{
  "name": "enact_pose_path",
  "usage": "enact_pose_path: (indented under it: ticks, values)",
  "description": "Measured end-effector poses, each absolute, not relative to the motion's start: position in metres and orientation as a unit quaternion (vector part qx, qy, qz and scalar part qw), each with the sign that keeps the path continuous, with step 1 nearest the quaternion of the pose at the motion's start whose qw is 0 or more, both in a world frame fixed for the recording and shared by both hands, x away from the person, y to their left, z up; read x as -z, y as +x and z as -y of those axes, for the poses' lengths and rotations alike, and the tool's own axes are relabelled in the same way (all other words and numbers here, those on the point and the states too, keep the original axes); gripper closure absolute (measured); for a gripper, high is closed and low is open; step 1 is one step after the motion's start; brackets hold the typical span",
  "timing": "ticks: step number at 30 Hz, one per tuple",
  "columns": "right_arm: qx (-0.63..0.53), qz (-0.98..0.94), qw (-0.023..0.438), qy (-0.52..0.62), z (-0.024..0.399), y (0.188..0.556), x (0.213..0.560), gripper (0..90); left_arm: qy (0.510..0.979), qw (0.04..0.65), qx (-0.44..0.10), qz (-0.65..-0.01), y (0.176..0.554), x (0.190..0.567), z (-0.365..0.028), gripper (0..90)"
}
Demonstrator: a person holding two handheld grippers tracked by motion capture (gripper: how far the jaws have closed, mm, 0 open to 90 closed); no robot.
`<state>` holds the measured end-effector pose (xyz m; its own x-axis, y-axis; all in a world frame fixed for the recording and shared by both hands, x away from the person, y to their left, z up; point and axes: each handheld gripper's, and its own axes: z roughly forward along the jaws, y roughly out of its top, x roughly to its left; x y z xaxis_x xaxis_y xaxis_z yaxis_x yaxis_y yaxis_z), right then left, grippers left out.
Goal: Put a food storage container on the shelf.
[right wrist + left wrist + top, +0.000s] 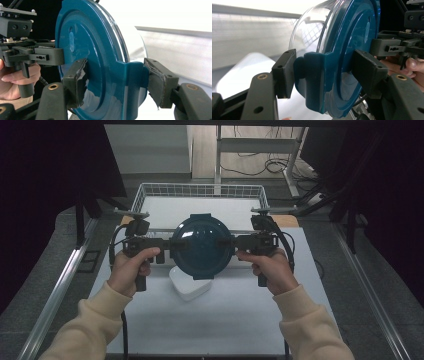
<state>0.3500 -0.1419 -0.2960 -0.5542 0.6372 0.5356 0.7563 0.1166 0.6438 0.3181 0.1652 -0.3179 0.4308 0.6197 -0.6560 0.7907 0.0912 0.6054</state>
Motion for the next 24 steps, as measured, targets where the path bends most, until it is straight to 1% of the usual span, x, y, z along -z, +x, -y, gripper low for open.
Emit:
enact_pose_path:
  ticks: [12, 24]
  values:
    - [0.478, 0.746, 0.054, -0.460, 0.137, 0.362, 0.276, 37.2, 0.668, 0.523, 0.079, -0.524, 0.330, 0.299, -0.171, 38.1]
    - [0.484, 0.745, 0.055, -0.455, 0.135, 0.382, 0.256, 37.3, 0.673, 0.522, 0.070, -0.520, 0.351, 0.276, -0.173, 38.0]
